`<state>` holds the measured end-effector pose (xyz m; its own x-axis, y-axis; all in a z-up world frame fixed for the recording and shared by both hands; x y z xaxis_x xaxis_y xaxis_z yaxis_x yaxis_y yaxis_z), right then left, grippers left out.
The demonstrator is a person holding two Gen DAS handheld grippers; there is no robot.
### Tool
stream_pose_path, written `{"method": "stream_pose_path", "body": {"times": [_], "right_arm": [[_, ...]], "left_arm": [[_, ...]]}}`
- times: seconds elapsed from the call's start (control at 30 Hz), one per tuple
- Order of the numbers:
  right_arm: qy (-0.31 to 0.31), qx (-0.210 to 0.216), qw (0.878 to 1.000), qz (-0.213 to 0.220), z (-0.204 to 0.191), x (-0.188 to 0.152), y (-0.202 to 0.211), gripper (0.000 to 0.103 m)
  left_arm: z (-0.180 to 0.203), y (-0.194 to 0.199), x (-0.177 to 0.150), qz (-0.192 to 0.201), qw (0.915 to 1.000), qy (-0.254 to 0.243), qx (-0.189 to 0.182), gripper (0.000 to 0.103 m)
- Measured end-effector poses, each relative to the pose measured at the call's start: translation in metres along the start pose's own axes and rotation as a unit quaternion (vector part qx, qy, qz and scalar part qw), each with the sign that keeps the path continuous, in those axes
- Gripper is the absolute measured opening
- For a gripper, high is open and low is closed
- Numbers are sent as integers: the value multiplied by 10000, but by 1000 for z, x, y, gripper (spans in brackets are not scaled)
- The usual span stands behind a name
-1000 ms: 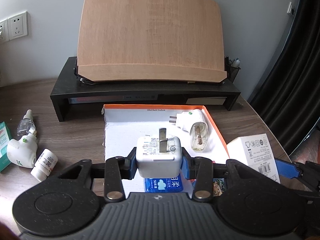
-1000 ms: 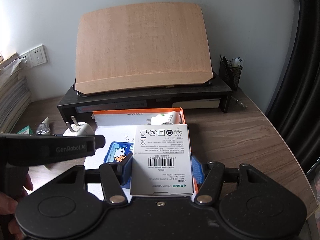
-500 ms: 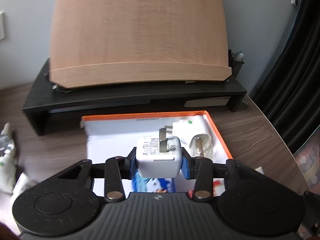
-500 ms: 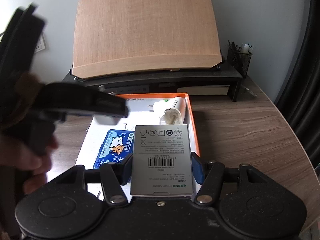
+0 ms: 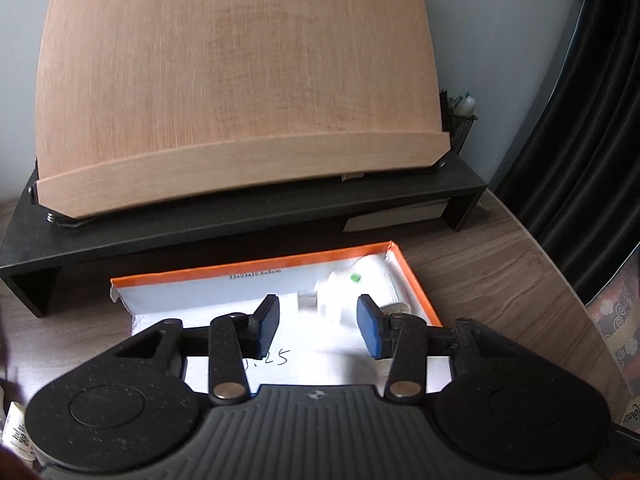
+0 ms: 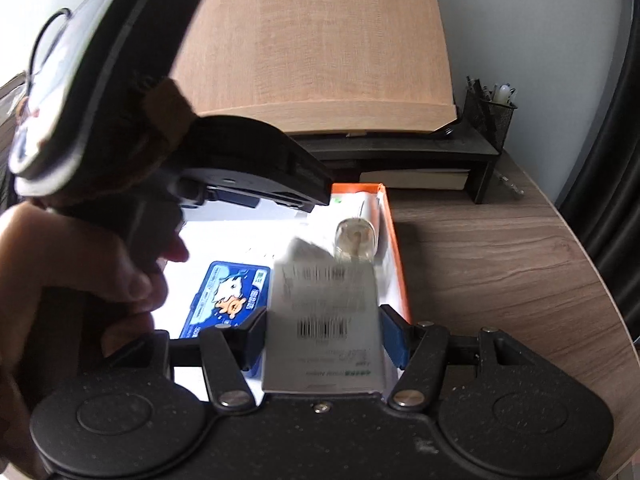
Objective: Organize rigid objects
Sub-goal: 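Lower and open the left gripper releasing the charger while the right gripper releases the adapter box, then move the left gripper to the green bandage box while the right gripper moves to the white diffuser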
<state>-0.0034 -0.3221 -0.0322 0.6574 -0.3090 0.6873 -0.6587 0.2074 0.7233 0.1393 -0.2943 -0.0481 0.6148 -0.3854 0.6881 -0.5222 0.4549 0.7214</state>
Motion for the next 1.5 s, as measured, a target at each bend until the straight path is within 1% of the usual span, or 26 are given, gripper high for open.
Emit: {"method": "stream_pose_path", "body": {"times": [0.1,0.13,0.2,0.3,0.43,0.53,0.63,0.7,0.77,0.8,0.87,0.93,1.03,1.17,1.23,1.3,1.5], "right_arm": [[-25,-40,10000,58,-1,2,6,74],[-32,-60,9999,102,-2,4,9,77],[-19,-76,9997,245,-5,5,16,78],[63,-60,9994,321,-13,6,23,82],[179,27,9994,310,-30,5,28,82],[326,152,9989,307,-49,3,32,83],[499,292,9978,315,-71,1,34,83],[571,392,9971,314,-84,1,34,83],[637,507,9962,313,-98,0,34,83],[676,550,9957,318,-105,-1,35,83],[737,623,9948,317,-117,-2,34,83],[794,693,9939,310,-126,-3,34,83],[851,734,9933,274,-134,-5,31,83],[828,773,9934,184,-138,-6,24,83],[837,782,9933,149,-139,-6,21,83],[843,781,9933,120,-140,-6,18,83],[819,785,9935,17,-141,-4,7,83]], "left_arm": [[-5,9,-2,64,10000,16,31,49],[-8,13,-3,77,9999,64,24,51],[-16,23,-7,144,9997,173,54,55],[-31,39,-13,230,9990,350,154,61],[-59,62,-28,323,9967,634,391,68],[-84,79,-40,362,9931,947,594,70],[-112,95,-53,402,9880,1195,893,73],[-132,104,-60,414,9830,1379,1143,76],[-155,113,-69,437,9759,1580,1438,78],[-168,117,-73,441,9710,1711,1611,79],[-193,121,-80,443,9594,1983,1958,85],[-223,125,-85,411,9454,2295,2277,87],[-261,121,-85,324,9297,2617,2571,90],[-299,105,-78,216,9148,2838,2865,95],[-311,94,-74,108,9107,2894,2946,95],[-318,83,-74,-2,9090,2872,3020,96],[-333,52,-73,-364,9100,2774,3058,99]]}}
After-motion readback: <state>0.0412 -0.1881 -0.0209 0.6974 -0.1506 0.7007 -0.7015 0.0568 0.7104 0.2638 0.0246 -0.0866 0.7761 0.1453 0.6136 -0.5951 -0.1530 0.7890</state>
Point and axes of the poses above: each gripper's, at about its wrist camera, not at the fingertips, and y roughly against the way its jaws point, z to its right, x to its top, the point moved 4 cm from there along -y, roughly the way its jaws point, and after that the axes turned 4 degrees about x, right-handed, at the moved point
